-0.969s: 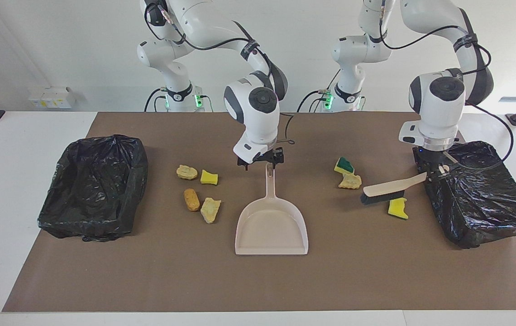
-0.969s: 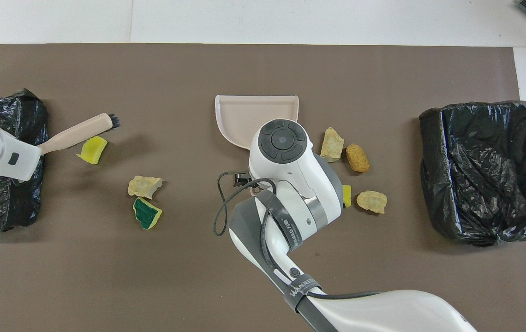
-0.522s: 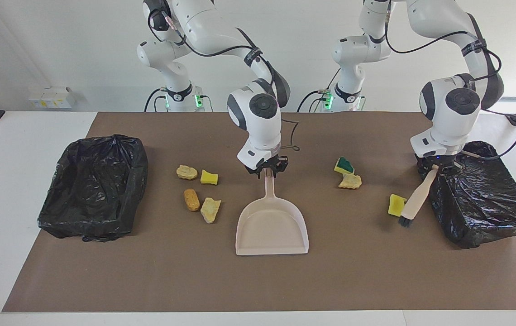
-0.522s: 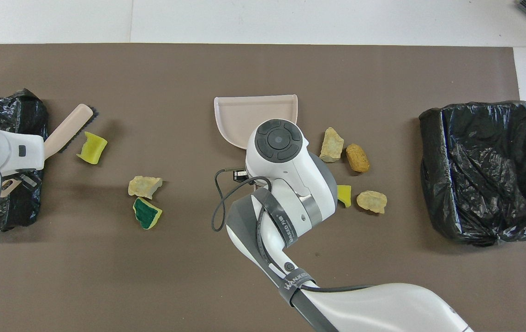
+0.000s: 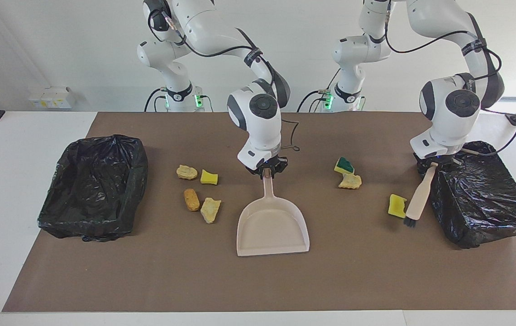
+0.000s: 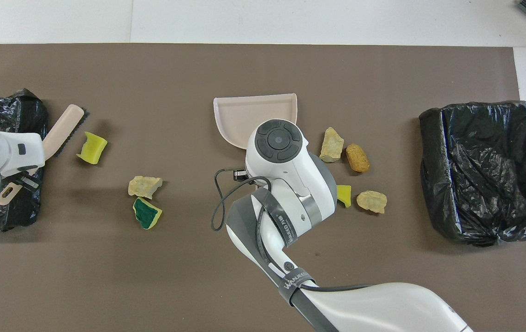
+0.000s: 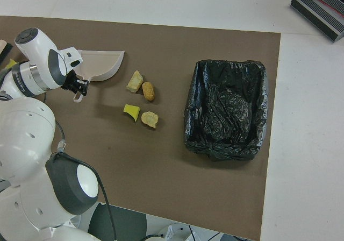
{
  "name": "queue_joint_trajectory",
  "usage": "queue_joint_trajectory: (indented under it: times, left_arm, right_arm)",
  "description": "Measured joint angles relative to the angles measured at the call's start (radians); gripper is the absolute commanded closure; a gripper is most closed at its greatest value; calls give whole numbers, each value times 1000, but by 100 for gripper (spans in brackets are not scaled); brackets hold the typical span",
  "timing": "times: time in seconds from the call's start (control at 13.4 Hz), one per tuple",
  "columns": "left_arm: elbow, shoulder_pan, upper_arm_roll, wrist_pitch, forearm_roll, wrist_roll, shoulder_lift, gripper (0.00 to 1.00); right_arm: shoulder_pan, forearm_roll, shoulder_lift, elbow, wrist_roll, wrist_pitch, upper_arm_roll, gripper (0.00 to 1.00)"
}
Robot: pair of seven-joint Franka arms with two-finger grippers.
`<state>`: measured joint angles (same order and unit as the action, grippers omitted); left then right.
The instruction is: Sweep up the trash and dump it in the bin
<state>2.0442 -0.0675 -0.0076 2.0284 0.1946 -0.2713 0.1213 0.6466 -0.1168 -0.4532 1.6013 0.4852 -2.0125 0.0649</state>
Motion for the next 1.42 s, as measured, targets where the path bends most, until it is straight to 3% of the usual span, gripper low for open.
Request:
queue_joint_trajectory:
  times: [0.3,0.6,1.04,1.42]
  left_arm:
    - [11,1,-4,2,-7,74,35,100]
    - [70,31,-17,-8,-8,19,10,100]
    - [124,189,-25,-86,-11,-6,-47,100]
    - [143,273,-23,-104,-57,42,-68,100]
  right_arm:
    - [-35,0,94,-13,-293,116,14,100]
    - [-92,25,226,46,-748,251,17,100]
    - [-120,66,316,258,-1291,244,16,100]
    - [-73,92,357,390,-1373,133,9,100]
